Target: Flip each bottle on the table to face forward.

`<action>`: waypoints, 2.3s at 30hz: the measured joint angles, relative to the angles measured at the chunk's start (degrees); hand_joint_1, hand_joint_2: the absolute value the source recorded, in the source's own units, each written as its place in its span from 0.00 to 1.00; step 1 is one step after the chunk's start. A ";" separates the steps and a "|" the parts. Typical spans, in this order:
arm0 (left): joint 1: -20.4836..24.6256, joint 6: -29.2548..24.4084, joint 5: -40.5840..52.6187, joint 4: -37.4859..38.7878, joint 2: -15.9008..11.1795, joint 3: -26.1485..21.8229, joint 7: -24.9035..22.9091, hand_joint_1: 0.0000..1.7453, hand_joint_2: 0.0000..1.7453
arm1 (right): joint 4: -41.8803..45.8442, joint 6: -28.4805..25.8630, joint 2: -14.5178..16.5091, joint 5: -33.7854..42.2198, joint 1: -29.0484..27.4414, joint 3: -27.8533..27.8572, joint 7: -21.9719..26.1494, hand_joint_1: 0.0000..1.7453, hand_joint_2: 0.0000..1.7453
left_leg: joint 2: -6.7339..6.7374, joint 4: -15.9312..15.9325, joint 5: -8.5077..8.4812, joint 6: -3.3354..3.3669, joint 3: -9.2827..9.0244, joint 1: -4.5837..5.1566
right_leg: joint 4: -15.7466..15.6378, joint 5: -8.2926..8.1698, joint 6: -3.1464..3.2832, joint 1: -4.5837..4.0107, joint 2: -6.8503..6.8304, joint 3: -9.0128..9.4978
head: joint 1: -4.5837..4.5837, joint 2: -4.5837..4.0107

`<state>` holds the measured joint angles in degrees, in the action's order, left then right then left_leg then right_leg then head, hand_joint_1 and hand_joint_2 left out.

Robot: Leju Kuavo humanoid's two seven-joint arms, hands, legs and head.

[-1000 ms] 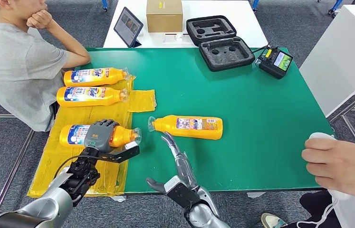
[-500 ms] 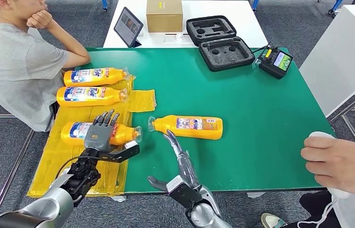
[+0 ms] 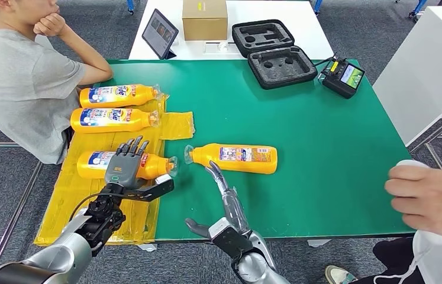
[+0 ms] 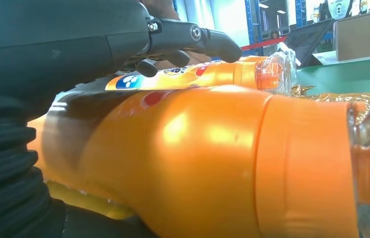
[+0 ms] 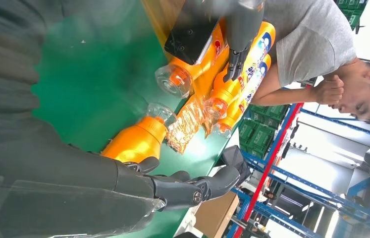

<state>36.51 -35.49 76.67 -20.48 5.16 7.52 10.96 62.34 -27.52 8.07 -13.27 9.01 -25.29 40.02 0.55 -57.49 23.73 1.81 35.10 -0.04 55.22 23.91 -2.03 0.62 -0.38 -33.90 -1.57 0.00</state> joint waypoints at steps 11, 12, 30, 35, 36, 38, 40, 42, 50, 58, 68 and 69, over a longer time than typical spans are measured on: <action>0.37 1.32 0.02 0.05 0.11 0.00 0.25 0.00 1.00 | -0.24 -0.15 -0.15 0.23 0.14 0.00 0.00 0.00 1.00 | -0.02 0.00 0.00 0.00 -0.04 0.00 | 0.00 0.00 0.00 0.00 -0.01 0.05 | 0.01 0.00; 0.39 1.25 0.03 0.05 0.13 0.00 0.41 0.00 1.00 | -0.34 -0.21 -0.19 0.33 0.19 0.00 0.00 0.00 1.00 | -0.02 0.00 0.00 0.00 -0.04 0.00 | 0.00 0.00 0.00 0.00 -0.01 0.06 | 0.01 0.00; -5.52 9.29 -4.36 -10.62 -0.50 3.49 6.90 0.00 1.00 | -1.38 -0.60 -0.58 1.95 1.22 0.09 0.00 0.00 1.00 | -0.15 0.01 0.00 0.00 -0.05 0.01 | 0.00 0.01 0.00 0.01 -0.18 0.14 | 0.00 0.00; -8.65 8.49 -4.47 -15.15 -1.78 5.02 5.99 0.00 1.00 | -1.38 -0.56 -0.75 2.10 1.17 0.07 0.00 0.00 1.00 | -0.14 0.02 0.01 0.00 -0.07 0.01 | 0.00 0.02 0.00 0.00 -0.18 0.14 | 0.01 0.00; -9.14 8.29 -4.24 -15.92 -2.01 5.32 5.51 0.00 1.00 | -1.38 -0.56 -0.77 2.13 1.18 0.07 0.00 0.00 1.00 | -0.14 0.02 0.01 0.00 -0.08 0.00 | 0.00 0.02 0.00 0.00 -0.17 0.14 | 0.00 0.00; -10.22 7.75 -3.55 -17.60 -2.49 6.04 4.44 0.00 1.00 | -1.38 -0.57 -0.77 2.22 1.18 0.07 0.00 0.00 1.00 | -0.14 0.02 0.00 0.00 -0.09 0.00 | 0.00 0.01 0.00 0.00 -0.16 0.13 | 0.00 0.00; -11.44 7.43 -3.11 -19.50 -2.92 6.77 3.74 0.00 1.00 | -1.38 -0.57 -0.77 2.29 1.17 0.07 0.00 0.00 1.00 | -0.14 0.02 0.00 0.00 -0.09 0.00 | 0.00 0.01 0.00 0.00 -0.16 0.13 | 0.01 0.00; -12.96 7.47 -2.83 -21.96 -3.47 7.45 3.19 0.00 1.00 | -1.38 -0.57 -0.76 2.29 1.14 0.05 0.00 0.00 1.00 | -0.14 0.02 0.00 0.00 -0.09 0.00 | 0.00 0.02 0.01 -0.01 -0.15 0.12 | 0.01 0.00; -19.01 5.04 -2.08 -31.94 -5.61 9.51 1.71 0.00 1.00 | -1.38 -0.78 -0.77 2.45 1.07 -0.07 0.00 0.00 1.00 | -0.11 0.02 0.01 -0.01 0.00 0.00 | 0.00 0.02 0.01 0.00 -0.14 0.00 | 0.00 0.00; -23.45 -2.07 -7.87 -42.02 -5.92 10.82 5.75 0.00 1.00 | -1.36 -2.38 -0.77 2.56 0.88 -0.48 0.00 0.00 1.00 | -0.12 0.01 0.00 0.00 0.11 0.00 | 0.00 0.02 0.01 0.00 -0.18 -0.08 | 0.01 0.00; -26.85 -0.80 -37.21 -49.77 -5.29 11.74 22.53 0.00 1.00 | 4.47 -10.59 -1.41 -0.58 -1.61 -0.90 0.01 0.00 1.00 | -0.12 0.00 0.01 0.00 0.12 0.00 | -0.01 0.03 0.00 0.00 -0.18 -0.11 | 0.01 0.00; -27.69 -0.02 -41.28 -51.25 -5.03 11.92 24.18 0.00 1.00 | 6.71 -11.49 -1.45 -2.79 -2.52 -0.38 0.01 0.00 1.00 | -0.12 0.00 0.02 -0.01 0.13 0.01 | -0.01 0.03 0.00 0.00 -0.18 -0.12 | 0.01 0.00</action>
<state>8.82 -35.51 35.40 -71.73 0.14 19.44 35.14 69.04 -39.01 6.61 -16.06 6.49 -25.67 40.03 0.44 -57.49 23.76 1.80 35.23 -0.03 55.22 23.94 -2.03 0.62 -0.55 -34.02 -1.57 0.00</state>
